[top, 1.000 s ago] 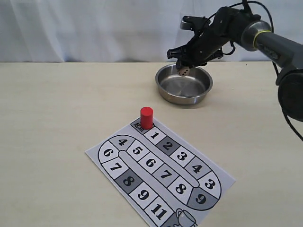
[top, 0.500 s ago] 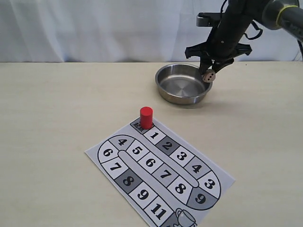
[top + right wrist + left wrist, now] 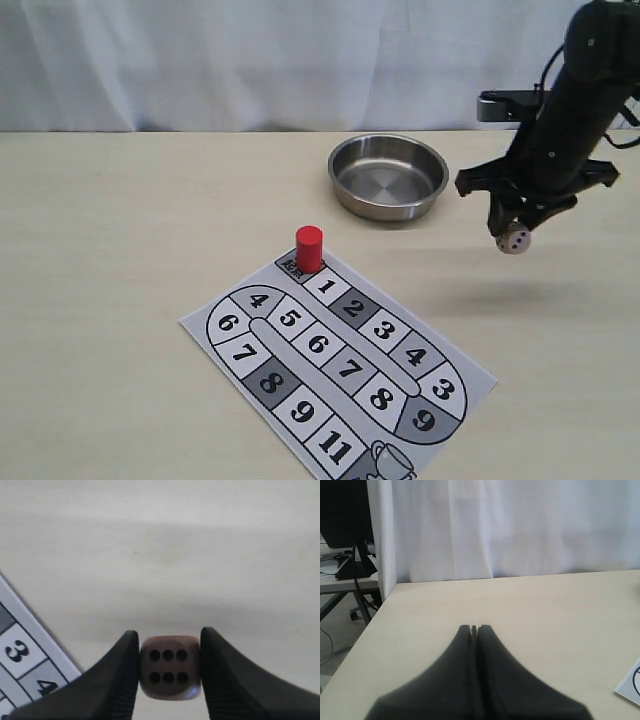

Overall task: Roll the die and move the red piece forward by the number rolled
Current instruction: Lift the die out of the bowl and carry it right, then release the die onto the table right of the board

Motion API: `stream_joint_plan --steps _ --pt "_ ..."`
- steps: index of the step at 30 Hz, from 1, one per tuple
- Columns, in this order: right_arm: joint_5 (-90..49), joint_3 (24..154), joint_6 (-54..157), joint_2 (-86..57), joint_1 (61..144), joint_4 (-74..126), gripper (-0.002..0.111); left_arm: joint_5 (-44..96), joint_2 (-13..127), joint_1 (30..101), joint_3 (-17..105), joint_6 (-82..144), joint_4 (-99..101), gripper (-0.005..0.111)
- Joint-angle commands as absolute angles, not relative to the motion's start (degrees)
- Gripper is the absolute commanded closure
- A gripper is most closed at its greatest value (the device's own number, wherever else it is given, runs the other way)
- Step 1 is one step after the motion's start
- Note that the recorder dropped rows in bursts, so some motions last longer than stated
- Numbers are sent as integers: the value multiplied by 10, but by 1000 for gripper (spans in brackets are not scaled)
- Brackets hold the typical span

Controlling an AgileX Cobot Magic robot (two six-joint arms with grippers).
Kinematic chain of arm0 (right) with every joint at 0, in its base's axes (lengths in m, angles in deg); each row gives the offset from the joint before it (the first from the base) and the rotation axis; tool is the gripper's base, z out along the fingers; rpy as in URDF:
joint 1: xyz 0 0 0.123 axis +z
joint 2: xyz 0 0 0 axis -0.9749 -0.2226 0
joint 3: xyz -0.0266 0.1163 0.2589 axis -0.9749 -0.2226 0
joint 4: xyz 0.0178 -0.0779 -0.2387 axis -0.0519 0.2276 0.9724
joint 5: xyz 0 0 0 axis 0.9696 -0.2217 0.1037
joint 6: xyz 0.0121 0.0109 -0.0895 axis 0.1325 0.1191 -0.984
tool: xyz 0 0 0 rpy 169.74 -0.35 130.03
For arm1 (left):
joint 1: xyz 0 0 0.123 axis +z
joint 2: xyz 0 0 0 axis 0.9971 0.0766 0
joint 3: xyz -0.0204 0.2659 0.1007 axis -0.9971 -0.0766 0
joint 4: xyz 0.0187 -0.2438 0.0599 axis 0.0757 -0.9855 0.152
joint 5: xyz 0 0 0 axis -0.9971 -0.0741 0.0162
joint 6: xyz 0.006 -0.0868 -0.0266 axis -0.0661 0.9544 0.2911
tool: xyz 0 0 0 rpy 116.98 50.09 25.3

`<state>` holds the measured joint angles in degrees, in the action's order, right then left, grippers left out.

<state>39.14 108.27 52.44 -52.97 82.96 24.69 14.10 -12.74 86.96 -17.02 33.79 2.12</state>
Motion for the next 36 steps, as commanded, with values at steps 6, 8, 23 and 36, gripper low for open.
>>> stream_joint_plan --steps 6,8,23,36 --pt "209 875 539 -413 761 385 104 151 -129 869 -166 341 17 107" --pt "172 851 560 -410 750 413 104 151 -129 869 -166 341 17 107" --pt "116 833 717 -433 745 582 104 150 -129 869 -166 341 17 107" --pt "212 876 159 -434 745 -20 30 149 -129 869 -166 341 17 107"
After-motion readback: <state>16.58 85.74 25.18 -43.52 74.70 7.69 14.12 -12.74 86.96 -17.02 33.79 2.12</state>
